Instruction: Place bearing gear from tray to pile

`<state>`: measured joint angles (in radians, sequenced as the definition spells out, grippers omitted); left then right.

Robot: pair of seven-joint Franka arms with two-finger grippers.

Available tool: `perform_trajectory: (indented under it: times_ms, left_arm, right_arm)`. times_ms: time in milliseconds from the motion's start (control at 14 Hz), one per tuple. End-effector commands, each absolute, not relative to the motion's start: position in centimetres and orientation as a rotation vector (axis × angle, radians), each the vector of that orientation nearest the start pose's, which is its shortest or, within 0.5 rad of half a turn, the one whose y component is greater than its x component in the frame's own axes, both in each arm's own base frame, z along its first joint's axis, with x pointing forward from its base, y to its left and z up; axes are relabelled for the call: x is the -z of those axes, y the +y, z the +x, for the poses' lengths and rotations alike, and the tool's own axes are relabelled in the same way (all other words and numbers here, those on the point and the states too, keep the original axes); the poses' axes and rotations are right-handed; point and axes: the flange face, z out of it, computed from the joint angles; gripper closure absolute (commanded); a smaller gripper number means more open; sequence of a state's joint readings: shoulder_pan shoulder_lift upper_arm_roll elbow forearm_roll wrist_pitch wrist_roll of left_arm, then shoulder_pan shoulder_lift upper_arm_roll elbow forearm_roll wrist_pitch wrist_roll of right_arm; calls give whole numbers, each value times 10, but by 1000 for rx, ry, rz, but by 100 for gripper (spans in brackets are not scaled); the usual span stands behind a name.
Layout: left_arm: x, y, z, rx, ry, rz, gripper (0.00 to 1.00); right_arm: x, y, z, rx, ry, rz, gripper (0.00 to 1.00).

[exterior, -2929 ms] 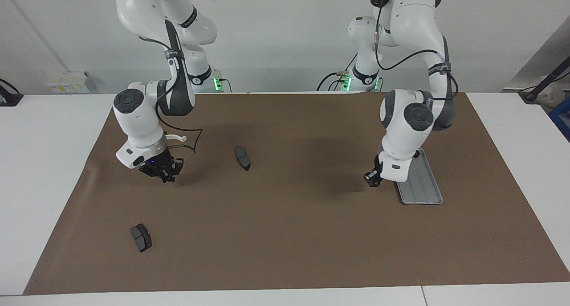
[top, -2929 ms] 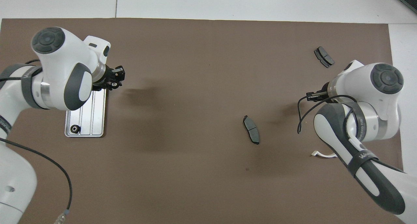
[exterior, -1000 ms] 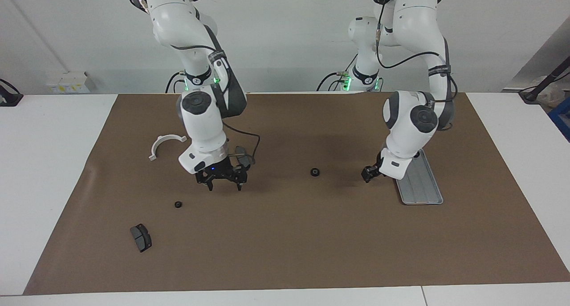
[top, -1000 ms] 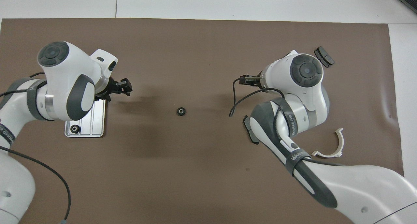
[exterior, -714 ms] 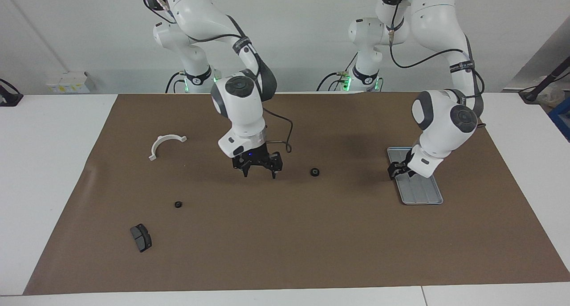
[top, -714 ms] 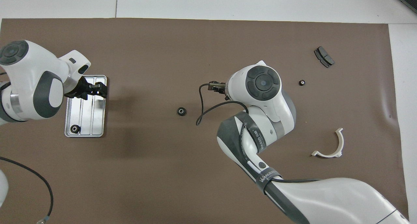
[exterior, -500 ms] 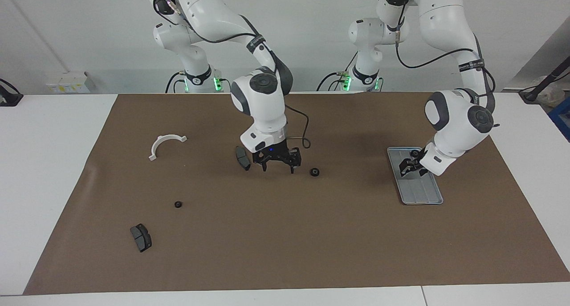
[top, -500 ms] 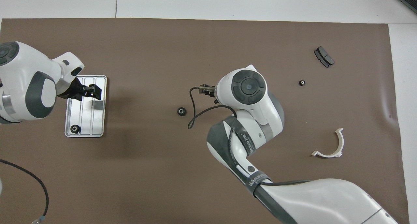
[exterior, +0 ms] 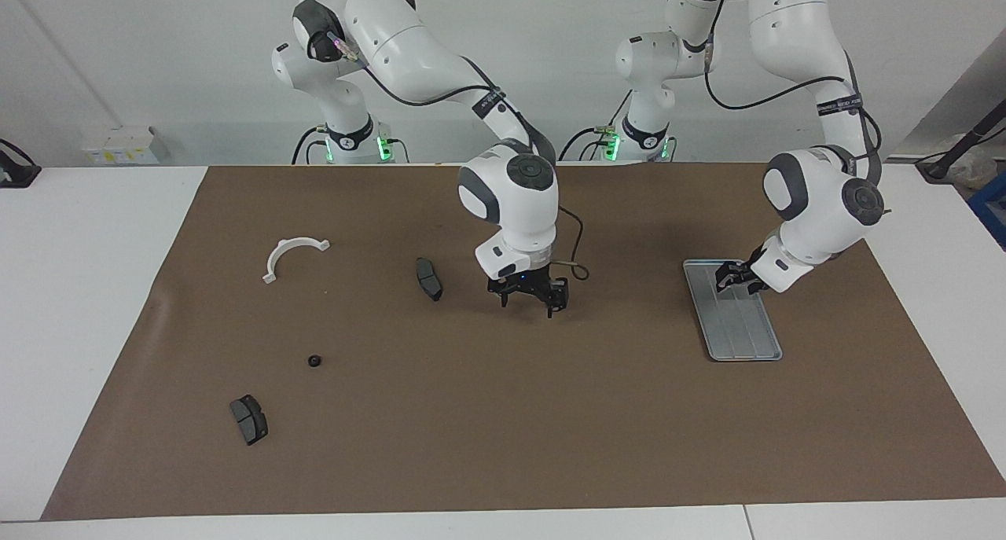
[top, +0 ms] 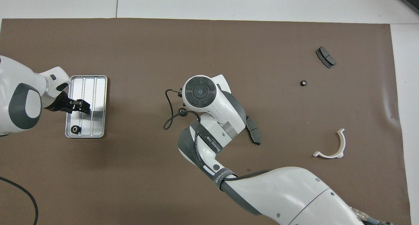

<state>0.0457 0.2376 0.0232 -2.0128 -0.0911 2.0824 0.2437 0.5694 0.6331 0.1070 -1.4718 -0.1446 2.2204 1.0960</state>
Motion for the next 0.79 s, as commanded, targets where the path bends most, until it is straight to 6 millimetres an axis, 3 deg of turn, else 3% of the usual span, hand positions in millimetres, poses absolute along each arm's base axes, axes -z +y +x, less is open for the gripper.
perform_trajectory:
  times_ms: [0, 143, 286, 429, 571, 714]
  left_arm:
    - [-325, 47, 548, -268, 175, -3237, 29]
    - [-322, 52, 543, -273, 144, -3238, 30]
    - [-320, 63, 538, -274, 112, -3240, 30]
    - [-317, 69, 533, -254, 85, -3240, 30]
    - [-314, 69, 530, -245, -16, -3234, 30]
    - [-308, 61, 526, -252, -76, -3227, 30]
  right_arm:
    - [-313, 468, 564, 191, 601, -3033, 0]
    - [-309, 475, 559, 183, 600, -3038, 0]
    - [-299, 495, 540, 193, 566, -3060, 0]
    - [-298, 495, 541, 212, 553, -3062, 0]
    - [-295, 493, 544, 233, 541, -3070, 16]
    - [-296, 491, 546, 247, 541, -3062, 39]
